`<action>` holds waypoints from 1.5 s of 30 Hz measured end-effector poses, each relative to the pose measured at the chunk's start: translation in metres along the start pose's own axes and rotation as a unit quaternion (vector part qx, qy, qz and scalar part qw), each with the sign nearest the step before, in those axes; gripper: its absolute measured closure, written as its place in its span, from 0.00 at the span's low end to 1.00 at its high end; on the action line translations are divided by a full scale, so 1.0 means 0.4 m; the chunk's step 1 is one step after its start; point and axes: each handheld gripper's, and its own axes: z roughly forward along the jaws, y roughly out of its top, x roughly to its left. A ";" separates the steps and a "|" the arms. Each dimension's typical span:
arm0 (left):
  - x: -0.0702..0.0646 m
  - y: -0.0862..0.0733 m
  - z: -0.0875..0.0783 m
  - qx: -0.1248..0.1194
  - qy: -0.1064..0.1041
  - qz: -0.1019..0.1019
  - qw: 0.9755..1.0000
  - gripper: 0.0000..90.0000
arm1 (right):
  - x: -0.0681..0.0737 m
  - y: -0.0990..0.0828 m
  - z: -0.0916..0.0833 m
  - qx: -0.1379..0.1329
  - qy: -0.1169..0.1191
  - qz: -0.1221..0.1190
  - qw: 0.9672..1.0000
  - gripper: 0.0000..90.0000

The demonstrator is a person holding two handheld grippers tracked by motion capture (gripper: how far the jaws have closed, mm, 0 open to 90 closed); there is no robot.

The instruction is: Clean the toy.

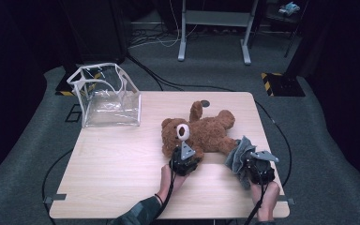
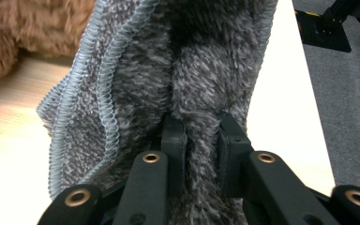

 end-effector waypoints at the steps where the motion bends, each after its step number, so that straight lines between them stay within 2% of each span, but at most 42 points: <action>1: 0.008 0.010 -0.005 -0.001 -0.004 0.000 1.000 0.78 | 0.006 0.003 -0.001 -0.003 0.000 -0.002 1.000 0.85; 3: 0.031 0.039 -0.016 -0.006 -0.007 0.002 1.000 0.78 | 0.011 0.006 -0.003 -0.006 0.001 -0.002 1.000 0.85; 4: 0.031 0.039 -0.016 -0.006 -0.007 0.002 1.000 0.78 | 0.011 0.006 -0.003 -0.006 0.001 -0.002 1.000 0.85; 5: 0.048 0.061 -0.023 -0.009 -0.007 0.004 1.000 0.78 | 0.018 0.012 -0.006 -0.010 0.005 -0.003 1.000 0.85; 6: 0.048 0.061 -0.023 -0.009 -0.007 0.004 1.000 0.78 | 0.019 0.013 -0.006 -0.012 0.006 -0.009 1.000 0.85; 9: 0.084 0.101 -0.035 -0.004 -0.019 0.005 1.000 0.79 | 0.033 0.020 -0.006 -0.014 0.010 -0.011 1.000 0.85; 10: 0.084 0.101 -0.035 -0.004 -0.019 0.005 1.000 0.79 | 0.036 0.023 -0.004 -0.016 0.011 -0.013 1.000 0.85; 15: 0.123 0.158 -0.058 -0.005 -0.027 0.011 1.000 0.80 | 0.058 0.037 -0.002 -0.020 0.018 -0.015 1.000 0.85; 20: 0.143 0.208 -0.089 -0.008 -0.032 0.019 0.999 0.80 | 0.078 0.051 -0.008 -0.028 0.024 -0.024 0.999 0.85; 24: 0.148 0.231 -0.101 -0.010 -0.042 0.019 0.999 0.80 | 0.092 0.060 -0.013 -0.037 0.028 -0.032 0.998 0.85; 25: 0.153 0.231 -0.096 -0.007 -0.045 0.014 0.999 0.80 | 0.095 0.063 -0.015 -0.038 0.029 -0.033 0.998 0.85; 29: 0.172 0.213 -0.066 0.014 -0.028 0.004 1.000 0.76 | 0.105 0.075 -0.008 -0.039 0.032 -0.038 0.998 0.85; 33: 0.187 0.201 -0.060 0.002 -0.022 -0.011 1.000 0.72 | 0.127 0.097 -0.003 -0.043 0.038 -0.045 0.997 0.85; 35: 0.187 0.200 -0.061 -0.003 -0.021 -0.012 1.000 0.66 | 0.142 0.111 0.000 -0.045 0.040 -0.052 0.997 0.85; 37: 0.185 0.199 -0.064 -0.006 -0.017 -0.008 1.000 0.66 | 0.157 0.125 0.002 -0.052 0.046 -0.062 0.996 0.85; 40: 0.188 0.197 -0.066 -0.008 -0.018 -0.013 1.000 0.70 | 0.175 0.141 0.003 -0.055 0.048 -0.066 0.995 0.85; 41: 0.190 0.195 -0.067 -0.011 -0.018 -0.019 1.000 0.71 | 0.197 0.166 0.005 -0.063 0.052 -0.072 0.994 0.85; 43: 0.194 0.192 -0.069 -0.009 -0.020 -0.019 1.000 0.71 | 0.206 0.176 0.006 -0.065 0.053 -0.075 0.994 0.85; 44: 0.196 0.191 -0.070 -0.009 -0.019 -0.020 1.000 0.70 | 0.236 0.212 0.017 -0.071 0.057 -0.089 0.992 0.85; 45: 0.201 0.187 -0.072 -0.010 -0.020 -0.028 0.999 0.70 | 0.246 0.225 0.023 -0.072 0.059 -0.092 0.991 0.85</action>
